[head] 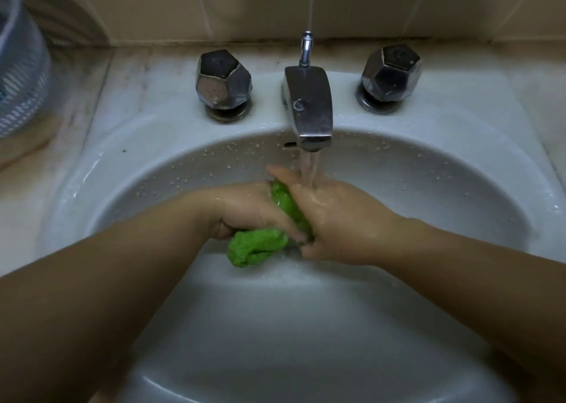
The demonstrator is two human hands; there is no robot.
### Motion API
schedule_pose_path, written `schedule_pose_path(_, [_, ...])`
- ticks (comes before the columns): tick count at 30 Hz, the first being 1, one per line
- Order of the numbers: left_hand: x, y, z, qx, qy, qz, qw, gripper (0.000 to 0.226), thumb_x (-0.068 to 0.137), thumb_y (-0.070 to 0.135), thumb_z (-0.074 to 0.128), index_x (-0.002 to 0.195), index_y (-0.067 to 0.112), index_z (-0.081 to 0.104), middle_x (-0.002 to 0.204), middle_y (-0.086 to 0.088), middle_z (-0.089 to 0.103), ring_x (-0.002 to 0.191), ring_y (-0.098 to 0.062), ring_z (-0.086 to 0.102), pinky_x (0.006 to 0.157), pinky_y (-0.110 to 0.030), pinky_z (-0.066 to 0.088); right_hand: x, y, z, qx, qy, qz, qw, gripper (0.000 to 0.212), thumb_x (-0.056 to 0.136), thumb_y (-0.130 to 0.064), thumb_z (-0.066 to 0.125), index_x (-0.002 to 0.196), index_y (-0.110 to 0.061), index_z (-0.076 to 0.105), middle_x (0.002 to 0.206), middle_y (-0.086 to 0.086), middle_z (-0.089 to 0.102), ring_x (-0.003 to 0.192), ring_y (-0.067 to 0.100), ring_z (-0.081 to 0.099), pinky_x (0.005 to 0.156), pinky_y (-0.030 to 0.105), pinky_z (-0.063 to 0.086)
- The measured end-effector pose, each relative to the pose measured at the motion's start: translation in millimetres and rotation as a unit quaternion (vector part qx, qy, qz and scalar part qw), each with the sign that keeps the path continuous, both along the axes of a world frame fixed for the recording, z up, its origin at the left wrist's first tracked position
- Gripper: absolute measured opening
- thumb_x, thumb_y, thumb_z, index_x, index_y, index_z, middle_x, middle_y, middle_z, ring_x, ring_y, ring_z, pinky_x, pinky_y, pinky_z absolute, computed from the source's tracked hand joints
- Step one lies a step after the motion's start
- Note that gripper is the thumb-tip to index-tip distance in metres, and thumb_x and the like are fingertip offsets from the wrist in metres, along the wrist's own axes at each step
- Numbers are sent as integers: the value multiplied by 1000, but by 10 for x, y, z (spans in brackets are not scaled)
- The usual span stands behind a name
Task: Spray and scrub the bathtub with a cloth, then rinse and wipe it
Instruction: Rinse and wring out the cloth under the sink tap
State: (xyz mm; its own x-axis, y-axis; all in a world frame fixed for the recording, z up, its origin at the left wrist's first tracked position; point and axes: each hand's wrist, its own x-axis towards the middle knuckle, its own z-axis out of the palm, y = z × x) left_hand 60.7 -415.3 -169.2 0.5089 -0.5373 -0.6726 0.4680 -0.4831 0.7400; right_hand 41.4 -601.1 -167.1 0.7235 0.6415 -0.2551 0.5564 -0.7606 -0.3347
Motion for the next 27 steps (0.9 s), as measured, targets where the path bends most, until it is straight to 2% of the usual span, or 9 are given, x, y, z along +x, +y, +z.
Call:
schedule_pose_path(4, [40, -15, -48, 52, -76, -98, 991, 51, 65, 21, 97, 111, 18, 76, 109, -2, 78, 105, -23, 74, 100, -43, 56, -10, 69, 17, -52, -18, -15, 998, 77, 98, -40, 64, 157, -25, 17, 136, 11, 58, 106, 31, 65, 78, 38, 53])
schedule_pose_path(7, [-4, -113, -76, 162, -206, -149, 954, 58, 52, 45, 100, 102, 34, 73, 97, 14, 75, 91, -9, 71, 88, -30, 57, -6, 105, 25, -93, -7, -16, 995, 55, 96, -33, 67, 145, -19, 46, 120, 4, 67, 101, 29, 68, 73, 34, 50])
schedule_pose_path(11, [-135, -226, -103, 265, -319, -178, 892, 49, 63, 54, 88, 103, 33, 70, 94, 10, 69, 83, -14, 66, 77, -33, 58, 24, 67, -85, -107, 58, -66, 990, 48, 91, -18, 71, 135, -22, 55, 114, 5, 65, 97, 30, 67, 76, 35, 56])
schedule_pose_path(15, [-141, -234, -22, 309, -339, -196, 867, 20, 79, 46, 79, 90, 34, 69, 84, 10, 65, 75, -14, 64, 68, -32, 58, 60, 81, -137, -63, 111, -66, 990, 13, 88, -20, 74, 89, -24, 61, 79, -6, 57, 76, 16, 61, 69, 29, 55])
schedule_pose_path(17, [-152, -248, 53, 348, -349, -180, 852, 23, 79, 42, 80, 77, 36, 58, 77, 11, 60, 69, -13, 60, 58, -27, 49, 91, 108, -79, -72, 128, -66, 987, 10, 91, -23, 71, 88, -16, 64, 77, -5, 56, 74, 17, 61, 64, 27, 50])
schedule_pose_path(20, [-143, -221, 29, 344, -389, -195, 832, 20, 82, 44, 74, 84, 36, 56, 85, 11, 60, 79, -20, 61, 65, -30, 49, 163, 154, -66, -97, 164, -78, 978, 19, 92, -19, 64, 74, -14, 59, 69, -3, 55, 64, 17, 58, 54, 23, 45])
schedule_pose_path(23, [-117, -136, -27, 295, -342, -196, 871, 29, 77, 50, 74, 99, 33, 66, 97, 9, 66, 90, -19, 65, 77, -33, 56, 152, 142, -69, -68, 200, -93, 973, 29, 91, -18, 66, 69, -20, 48, 66, -7, 49, 66, 18, 56, 58, 23, 45])
schedule_pose_path(25, [-104, -101, -6, 240, -245, -133, 930, 36, 64, 45, 77, 93, 25, 70, 94, 6, 71, 88, -17, 69, 80, -35, 59, 90, 39, -59, 36, 192, -130, 972, 20, 86, -23, 73, 88, -24, 53, 77, -12, 56, 71, 10, 57, 57, 12, 42])
schedule_pose_path(27, [-109, -36, -3, 195, -143, -51, 969, 29, 63, 30, 81, 88, 20, 71, 85, 3, 74, 79, -15, 72, 76, -33, 62, 28, -84, -95, 131, 153, -124, 972, 45, 81, -27, 77, 118, -34, 51, 94, -11, 64, 83, 7, 62, 67, 15, 48])
